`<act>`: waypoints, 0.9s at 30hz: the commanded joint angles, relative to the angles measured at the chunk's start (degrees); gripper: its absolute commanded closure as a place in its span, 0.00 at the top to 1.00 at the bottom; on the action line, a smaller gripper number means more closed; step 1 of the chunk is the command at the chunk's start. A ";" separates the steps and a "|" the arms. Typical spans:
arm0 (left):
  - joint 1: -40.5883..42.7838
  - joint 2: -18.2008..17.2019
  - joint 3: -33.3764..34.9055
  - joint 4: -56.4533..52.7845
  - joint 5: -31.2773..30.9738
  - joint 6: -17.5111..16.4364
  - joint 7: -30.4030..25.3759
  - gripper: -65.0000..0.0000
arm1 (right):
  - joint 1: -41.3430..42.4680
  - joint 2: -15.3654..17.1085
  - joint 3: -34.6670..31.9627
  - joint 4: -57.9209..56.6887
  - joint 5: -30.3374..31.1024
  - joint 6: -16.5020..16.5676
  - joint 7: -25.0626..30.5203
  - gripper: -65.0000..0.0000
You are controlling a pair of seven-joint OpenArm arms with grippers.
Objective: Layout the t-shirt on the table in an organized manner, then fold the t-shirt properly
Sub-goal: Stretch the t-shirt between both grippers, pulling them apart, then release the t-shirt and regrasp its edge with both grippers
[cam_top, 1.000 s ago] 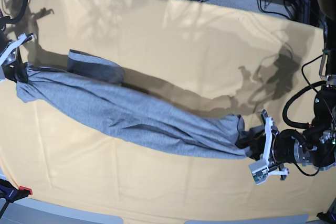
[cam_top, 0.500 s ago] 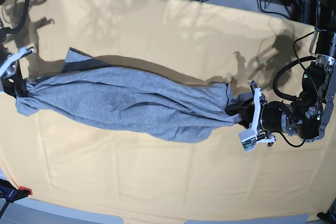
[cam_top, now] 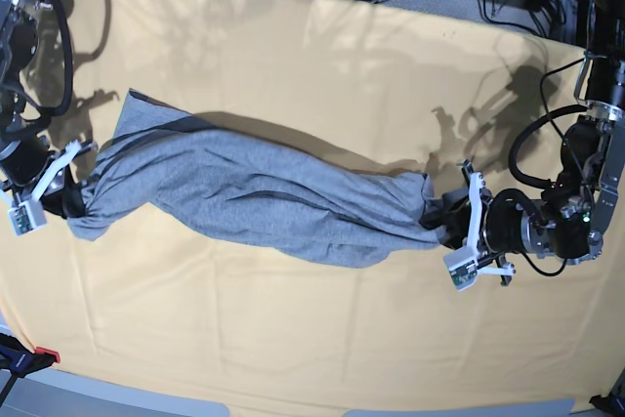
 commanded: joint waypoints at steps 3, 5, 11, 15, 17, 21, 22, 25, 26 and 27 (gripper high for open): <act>-1.46 1.42 -0.81 -1.88 7.45 8.41 -5.99 0.00 | 4.59 1.27 0.48 -4.17 0.52 -2.75 1.88 0.00; -1.46 3.26 -0.81 -4.61 10.51 12.41 -7.13 0.00 | 6.64 1.27 0.48 -7.72 0.52 -3.15 1.97 0.00; -1.49 7.45 -0.81 -11.85 11.89 12.90 -7.76 0.12 | 10.78 1.29 0.48 -14.49 0.55 -1.99 2.08 0.10; -2.25 7.50 -0.81 -11.93 11.41 11.87 -6.93 0.66 | 11.06 3.52 0.48 -14.40 2.71 2.03 1.77 0.51; -3.54 7.50 -0.81 -11.93 11.43 11.87 -5.51 0.76 | 11.06 5.75 0.48 -14.29 7.54 5.48 -1.38 0.54; -5.46 6.49 -0.81 -11.93 10.64 11.39 -3.74 0.76 | 10.58 8.83 0.48 -11.72 20.87 5.48 -14.80 0.54; -5.57 6.16 -0.87 -11.93 9.88 10.47 -3.32 0.76 | 10.12 9.16 0.48 -10.56 24.33 5.48 -18.47 0.54; -5.60 5.57 -0.90 -11.93 7.04 7.41 0.28 0.76 | 7.98 9.46 0.48 -6.36 34.88 5.48 -27.87 0.54; -5.60 5.62 -0.92 -11.93 6.32 6.58 1.64 0.76 | 7.26 9.40 0.48 -4.83 37.88 5.48 -30.58 0.54; -5.57 5.62 -0.92 -11.93 5.53 5.95 2.43 0.76 | 6.58 9.35 0.48 -3.23 40.48 5.48 -31.23 0.54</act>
